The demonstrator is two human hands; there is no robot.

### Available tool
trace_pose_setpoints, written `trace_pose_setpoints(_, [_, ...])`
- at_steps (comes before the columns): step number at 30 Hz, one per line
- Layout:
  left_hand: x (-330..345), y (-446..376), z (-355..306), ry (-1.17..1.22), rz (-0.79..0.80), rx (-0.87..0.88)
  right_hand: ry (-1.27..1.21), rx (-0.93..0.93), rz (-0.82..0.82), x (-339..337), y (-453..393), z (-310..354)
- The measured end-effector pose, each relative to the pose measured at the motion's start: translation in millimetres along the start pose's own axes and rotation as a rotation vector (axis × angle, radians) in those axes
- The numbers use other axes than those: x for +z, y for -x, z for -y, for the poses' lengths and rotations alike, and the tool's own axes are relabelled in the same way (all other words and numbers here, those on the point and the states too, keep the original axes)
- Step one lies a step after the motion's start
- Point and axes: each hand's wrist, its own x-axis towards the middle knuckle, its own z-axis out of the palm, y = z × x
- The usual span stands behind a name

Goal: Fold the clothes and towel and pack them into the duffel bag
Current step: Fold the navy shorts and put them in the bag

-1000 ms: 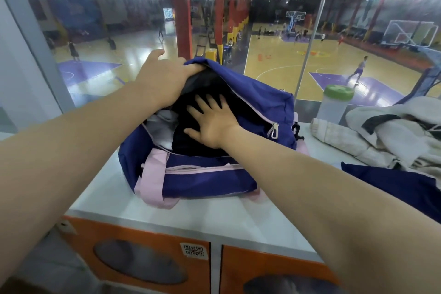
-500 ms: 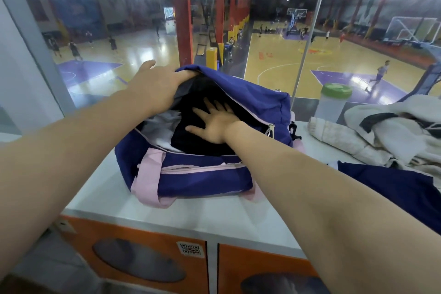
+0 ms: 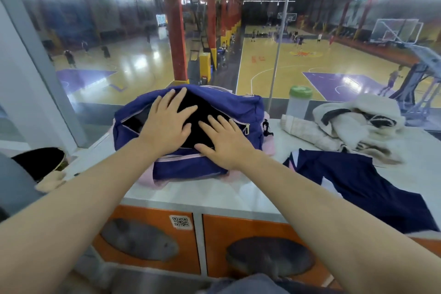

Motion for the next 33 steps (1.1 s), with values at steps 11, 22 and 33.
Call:
trace_pose_setpoints(11, [-3, 38, -138, 0.3, 0.119, -0.033, -0.117, 0.276, -0.031, -43, 136, -46])
trace_pose_setpoints(22, [-8, 35, -282, 0.719, 0.46, 0.187, -0.158, 0.708, 0.027, -58, 243, -127])
trace_pose_setpoints(33, [33, 57, -268, 0.644, 0.451, 0.385, -0.055, 0.345, 0.215, -56, 286, -154])
